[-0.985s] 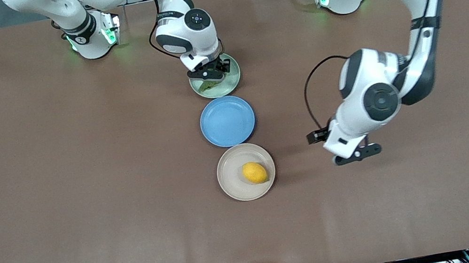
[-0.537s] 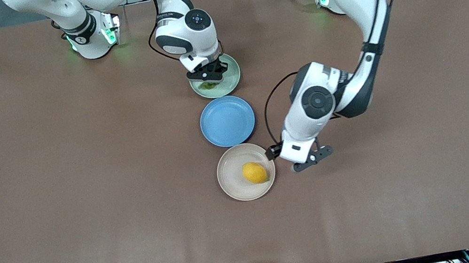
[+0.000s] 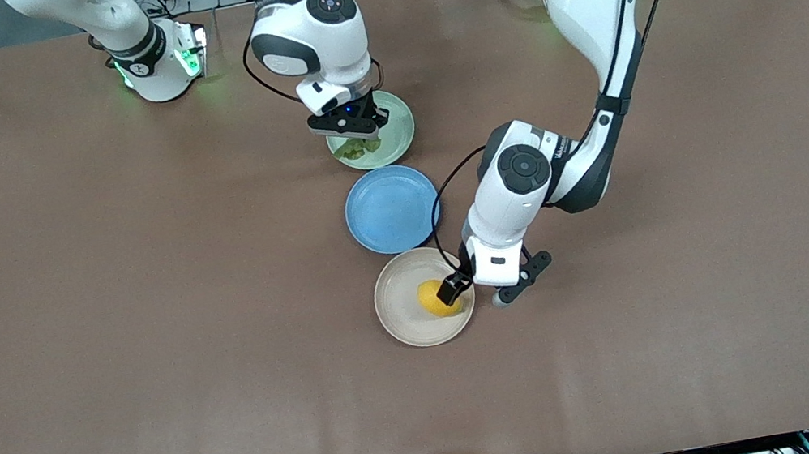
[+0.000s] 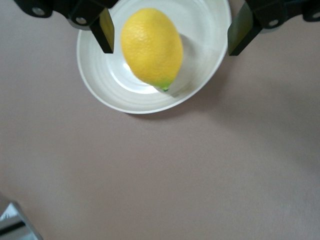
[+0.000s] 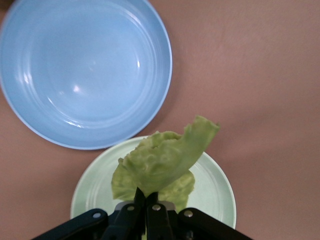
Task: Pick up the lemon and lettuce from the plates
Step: 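Lift the lettuce with the right gripper while the left gripper grasps the lemon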
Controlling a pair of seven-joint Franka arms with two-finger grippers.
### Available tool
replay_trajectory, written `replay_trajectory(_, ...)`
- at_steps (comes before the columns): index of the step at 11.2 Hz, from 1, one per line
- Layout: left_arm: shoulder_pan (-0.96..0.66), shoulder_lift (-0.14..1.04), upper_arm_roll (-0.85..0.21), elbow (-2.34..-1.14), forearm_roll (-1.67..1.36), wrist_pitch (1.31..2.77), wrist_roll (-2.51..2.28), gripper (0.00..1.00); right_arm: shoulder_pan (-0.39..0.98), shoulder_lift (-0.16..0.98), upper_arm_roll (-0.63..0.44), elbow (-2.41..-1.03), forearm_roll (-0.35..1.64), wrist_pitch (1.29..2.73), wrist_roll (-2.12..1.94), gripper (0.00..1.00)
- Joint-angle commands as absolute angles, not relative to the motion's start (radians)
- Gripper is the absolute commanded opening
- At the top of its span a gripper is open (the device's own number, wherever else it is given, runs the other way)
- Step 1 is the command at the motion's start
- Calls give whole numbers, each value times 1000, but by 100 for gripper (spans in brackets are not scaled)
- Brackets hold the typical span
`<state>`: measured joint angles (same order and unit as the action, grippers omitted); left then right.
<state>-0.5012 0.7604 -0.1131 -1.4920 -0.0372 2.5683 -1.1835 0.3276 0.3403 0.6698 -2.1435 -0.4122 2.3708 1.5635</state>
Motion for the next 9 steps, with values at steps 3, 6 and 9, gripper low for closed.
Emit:
replay_trajectory(3,-525,810,-101,-1443,-44,2594,-1431,100,252,186,693,-1936,-122,1997,1289,0)
replay_trajectory(6,-526,834,-100,-1440,-46,2594,-1468,100,172,123,661,-1777,-31,1763,1101,0)
replay_trajectory(9,-529,859,-100,-1419,-46,2599,-1470,100,118,78,533,-1686,8,1638,886,0)
